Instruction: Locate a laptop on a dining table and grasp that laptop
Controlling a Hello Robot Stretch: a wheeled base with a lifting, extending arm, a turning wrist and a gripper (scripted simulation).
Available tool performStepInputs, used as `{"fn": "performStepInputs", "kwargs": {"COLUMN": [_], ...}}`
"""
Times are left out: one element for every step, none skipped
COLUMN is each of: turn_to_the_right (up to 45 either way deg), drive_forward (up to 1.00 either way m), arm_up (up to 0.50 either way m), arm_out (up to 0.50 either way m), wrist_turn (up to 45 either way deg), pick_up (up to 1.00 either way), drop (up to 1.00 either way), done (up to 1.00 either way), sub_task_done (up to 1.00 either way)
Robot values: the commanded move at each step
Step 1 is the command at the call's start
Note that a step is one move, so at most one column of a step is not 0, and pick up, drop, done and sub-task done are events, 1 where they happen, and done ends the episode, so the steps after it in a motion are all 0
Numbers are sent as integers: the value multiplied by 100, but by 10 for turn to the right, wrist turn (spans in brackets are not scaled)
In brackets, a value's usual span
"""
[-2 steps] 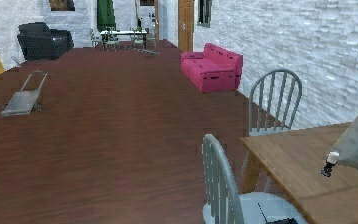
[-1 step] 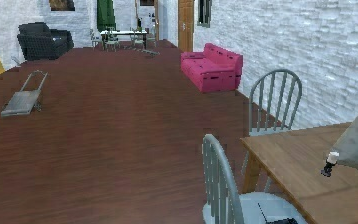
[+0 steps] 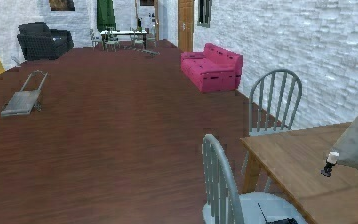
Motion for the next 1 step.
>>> {"fn": "performStepInputs", "kwargs": {"turn_to_the_right": [0], "drive_forward": [0], "arm_up": [0], "arm_out": [0], "wrist_turn": [0], "pick_up": [0], "drop": [0], "done": [100], "sub_task_done": [0]}}
